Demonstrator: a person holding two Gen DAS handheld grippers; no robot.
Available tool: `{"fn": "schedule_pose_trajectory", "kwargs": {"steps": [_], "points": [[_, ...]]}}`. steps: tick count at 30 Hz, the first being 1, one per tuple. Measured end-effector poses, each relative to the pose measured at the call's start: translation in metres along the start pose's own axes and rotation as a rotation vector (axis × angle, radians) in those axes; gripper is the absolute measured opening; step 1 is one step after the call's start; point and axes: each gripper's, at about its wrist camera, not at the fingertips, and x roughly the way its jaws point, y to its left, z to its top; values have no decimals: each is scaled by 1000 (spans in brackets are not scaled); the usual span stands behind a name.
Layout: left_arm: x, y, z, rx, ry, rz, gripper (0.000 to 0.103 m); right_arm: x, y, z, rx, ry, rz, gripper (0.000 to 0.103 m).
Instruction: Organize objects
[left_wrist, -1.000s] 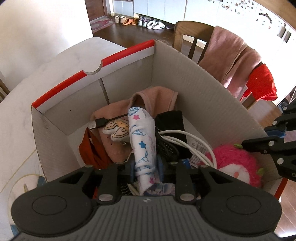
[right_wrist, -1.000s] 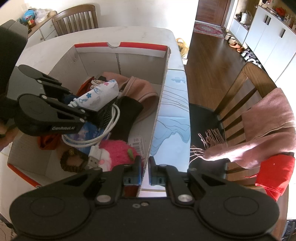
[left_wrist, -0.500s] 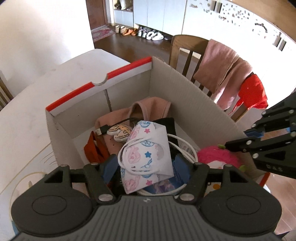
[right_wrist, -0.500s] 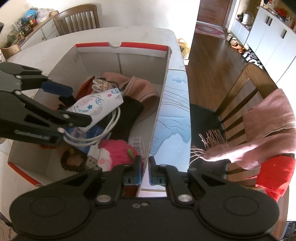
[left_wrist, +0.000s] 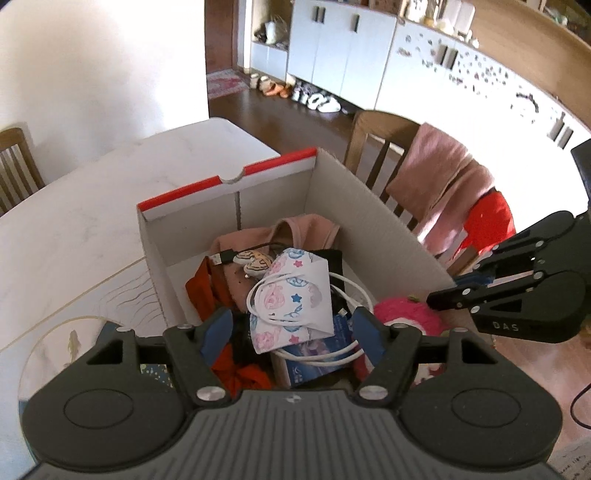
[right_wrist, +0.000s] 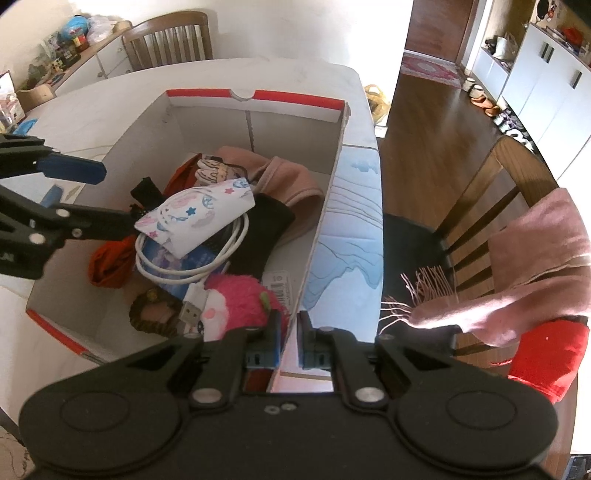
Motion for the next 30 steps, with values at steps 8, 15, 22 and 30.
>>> {"fn": "schedule_pose_trajectory", "kwargs": {"steps": [8,15,22,30], "points": [[-27,-6,-21,-95,-97,26,71,-15,-2,-9,-29,-34,30,9],[-42,-13,-41,-160,-146,22,71,-38,-5,-21,-17,-112,40,12],[-59,-14,-50,-153,-195,17,83,-59,5,-30,18,-207,36,24],[-73,-5,-60,-151,-204,-12,95,-77,30,-39,42,-285,53,54]]}}
